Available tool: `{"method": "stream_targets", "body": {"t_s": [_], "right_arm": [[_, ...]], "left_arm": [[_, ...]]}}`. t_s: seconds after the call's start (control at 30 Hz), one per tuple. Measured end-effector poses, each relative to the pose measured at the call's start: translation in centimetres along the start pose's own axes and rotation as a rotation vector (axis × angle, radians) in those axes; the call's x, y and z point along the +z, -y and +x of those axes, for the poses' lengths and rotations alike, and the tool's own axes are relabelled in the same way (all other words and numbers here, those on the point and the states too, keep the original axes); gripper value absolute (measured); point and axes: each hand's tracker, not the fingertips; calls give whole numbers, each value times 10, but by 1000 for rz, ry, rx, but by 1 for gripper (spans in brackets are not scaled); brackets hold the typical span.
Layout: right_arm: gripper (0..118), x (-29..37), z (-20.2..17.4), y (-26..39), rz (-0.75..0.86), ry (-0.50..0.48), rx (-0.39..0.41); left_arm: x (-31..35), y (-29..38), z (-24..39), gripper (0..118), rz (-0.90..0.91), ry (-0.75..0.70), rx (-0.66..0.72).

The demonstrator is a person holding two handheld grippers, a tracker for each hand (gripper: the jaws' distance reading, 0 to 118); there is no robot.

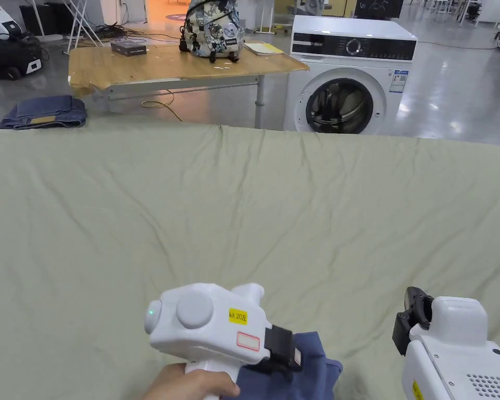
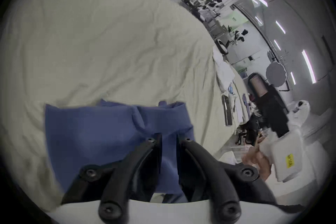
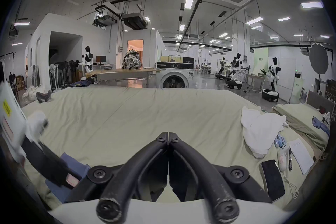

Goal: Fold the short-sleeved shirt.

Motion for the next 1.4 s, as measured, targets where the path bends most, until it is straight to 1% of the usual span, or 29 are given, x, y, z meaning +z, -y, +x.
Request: {"method": "stream_targets", "body": {"t_s": [0.1,0.13,0.17,0.2,0.27,0.47,0.53,0.63,0.73,0.9,0.93,0.97,1.0,1.1,1.17,1.2,1.27,1.3,1.33,1.4], "right_arm": [[0,0,1,1,-2,2,-1],[0,-1,1,1,-5,4,-1],[0,-1,2,2,-7,5,-2],[0,-1,2,2,-9,6,-3],[0,-2,3,3,-13,7,-3],[0,-3,3,3,-13,10,-2],[0,-4,3,2,-10,9,-2],[0,-4,0,-2,6,11,-1],[0,-6,-3,-6,21,12,-4],[0,-10,-9,-15,58,20,-17],[0,-10,-10,-17,67,21,-23],[0,-11,-11,-19,73,21,-27],[0,-11,-13,-21,80,22,-29],[0,-10,-17,-25,112,28,-33],[0,-10,-19,-28,127,33,-32],[0,-10,-20,-30,135,32,-31],[0,-9,-22,-33,148,33,-26],[0,-9,-22,-35,155,35,-23],[0,-10,-22,-36,159,36,-22],[0,-9,-23,-38,162,37,-20]], "left_arm": [[-35,11,-7,10,-28,69,45],[-43,14,-11,9,-24,64,63],[-52,17,-14,6,-31,90,90],[-61,20,-16,3,-45,91,102],[-70,26,-17,0,-26,59,96],[-63,30,-6,0,-15,11,20],[-48,28,1,0,13,-12,-47],[-14,22,8,0,120,-65,-150],[24,15,4,0,294,-145,-211],[82,16,-7,0,620,-325,-296],[90,19,-7,0,684,-369,-325],[97,22,-6,0,748,-479,-342],[105,26,-8,0,811,-548,-350],[128,38,-15,0,983,-520,-331],[136,46,-13,0,1086,-631,-386],[138,52,-13,0,1146,-657,-438],[141,58,-12,0,1204,-728,-468],[144,61,-12,0,1226,-729,-479],[145,62,-11,0,1227,-746,-469],[148,59,-11,0,1217,-736,-457]]}}
